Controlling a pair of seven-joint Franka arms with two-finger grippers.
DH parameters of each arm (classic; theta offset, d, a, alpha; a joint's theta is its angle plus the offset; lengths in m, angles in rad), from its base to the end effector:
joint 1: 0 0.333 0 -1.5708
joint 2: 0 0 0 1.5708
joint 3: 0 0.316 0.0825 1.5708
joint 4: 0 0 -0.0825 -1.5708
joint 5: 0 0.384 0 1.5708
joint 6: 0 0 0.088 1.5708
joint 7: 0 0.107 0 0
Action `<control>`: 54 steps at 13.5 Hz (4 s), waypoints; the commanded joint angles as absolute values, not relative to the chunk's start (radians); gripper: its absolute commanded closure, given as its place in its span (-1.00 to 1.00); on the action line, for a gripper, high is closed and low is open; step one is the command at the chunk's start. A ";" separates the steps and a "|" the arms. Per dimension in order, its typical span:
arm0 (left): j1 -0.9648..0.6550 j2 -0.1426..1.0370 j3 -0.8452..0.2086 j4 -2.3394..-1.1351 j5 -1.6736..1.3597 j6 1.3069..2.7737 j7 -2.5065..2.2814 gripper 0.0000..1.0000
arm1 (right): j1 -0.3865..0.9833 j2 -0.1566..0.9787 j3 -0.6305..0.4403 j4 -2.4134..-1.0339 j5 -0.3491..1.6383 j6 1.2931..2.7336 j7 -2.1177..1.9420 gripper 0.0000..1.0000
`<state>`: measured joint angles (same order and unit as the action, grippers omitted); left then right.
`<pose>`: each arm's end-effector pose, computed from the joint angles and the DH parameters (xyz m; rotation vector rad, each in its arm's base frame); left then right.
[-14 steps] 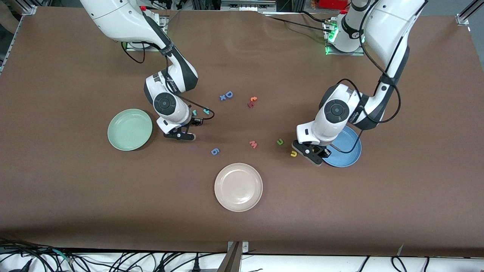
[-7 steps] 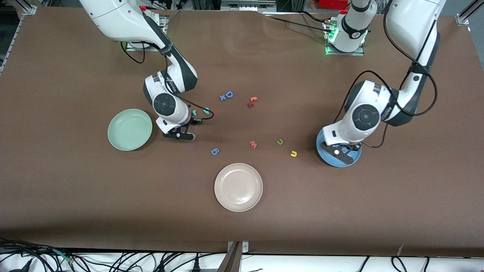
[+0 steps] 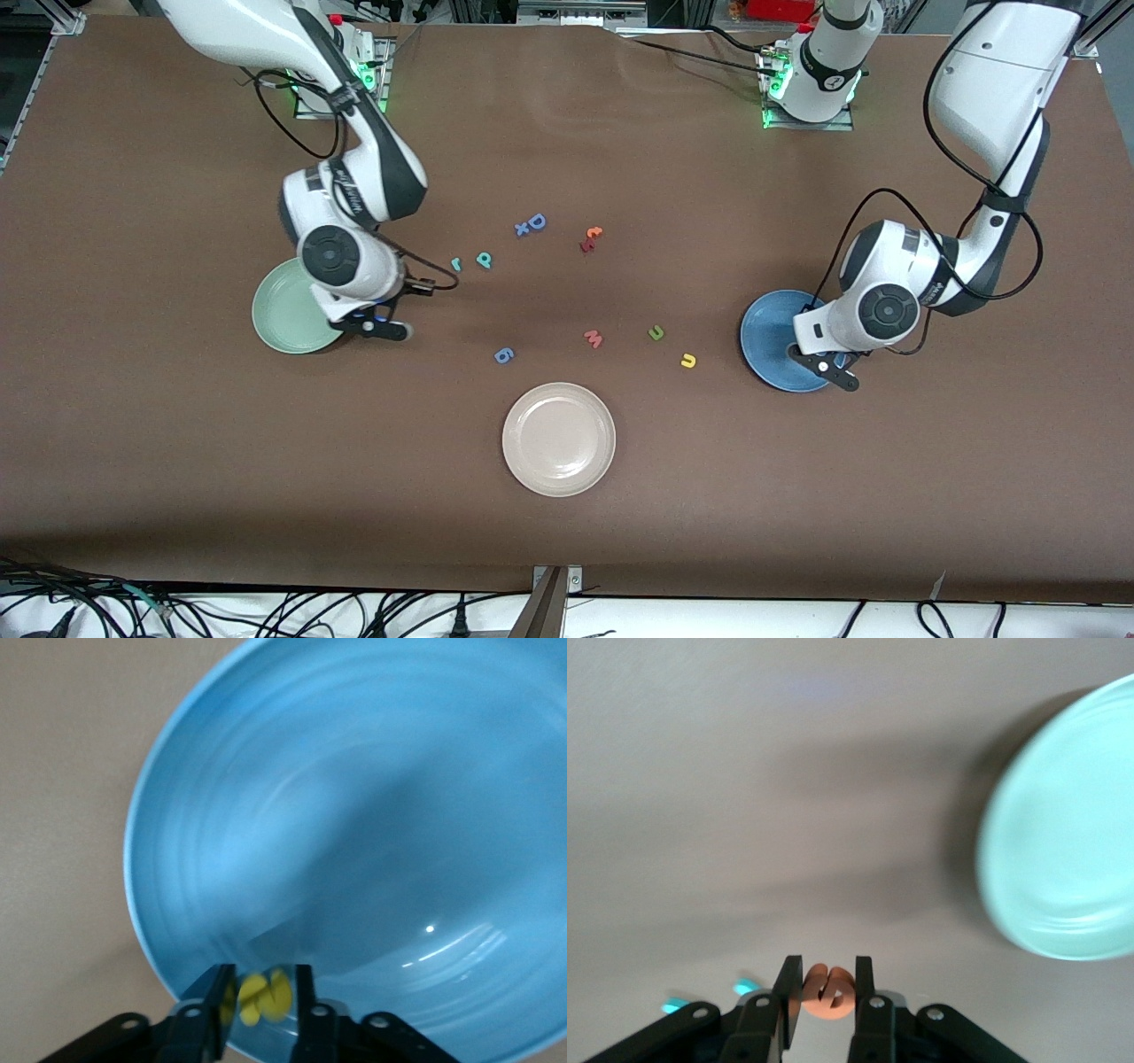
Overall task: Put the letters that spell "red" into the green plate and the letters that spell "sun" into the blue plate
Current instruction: 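Open both grippers to drop the letters onto the blue and green plates, then grasp the yellow u with the left gripper while the right gripper reaches teal letters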
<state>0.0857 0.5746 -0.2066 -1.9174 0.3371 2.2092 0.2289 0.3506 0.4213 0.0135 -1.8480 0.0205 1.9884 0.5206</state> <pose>0.5938 -0.0590 0.1769 -2.8819 0.8443 0.3995 0.5665 0.2168 0.2767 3.0055 -0.2529 -0.4004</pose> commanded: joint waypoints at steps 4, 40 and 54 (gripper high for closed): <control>0.077 0.560 -0.238 -1.891 0.354 2.183 0.242 -1.00 | 0.306 0.457 -0.207 -1.818 0.029 1.931 0.186 0.70; -0.149 0.802 -0.345 -1.615 0.354 2.313 0.080 0.71 | 0.255 0.489 0.285 -2.042 0.081 2.275 0.960 -0.84; -0.058 0.643 -0.357 -1.612 0.309 1.968 0.083 0.77 | 0.259 0.445 0.285 -2.175 0.074 2.465 1.045 -0.68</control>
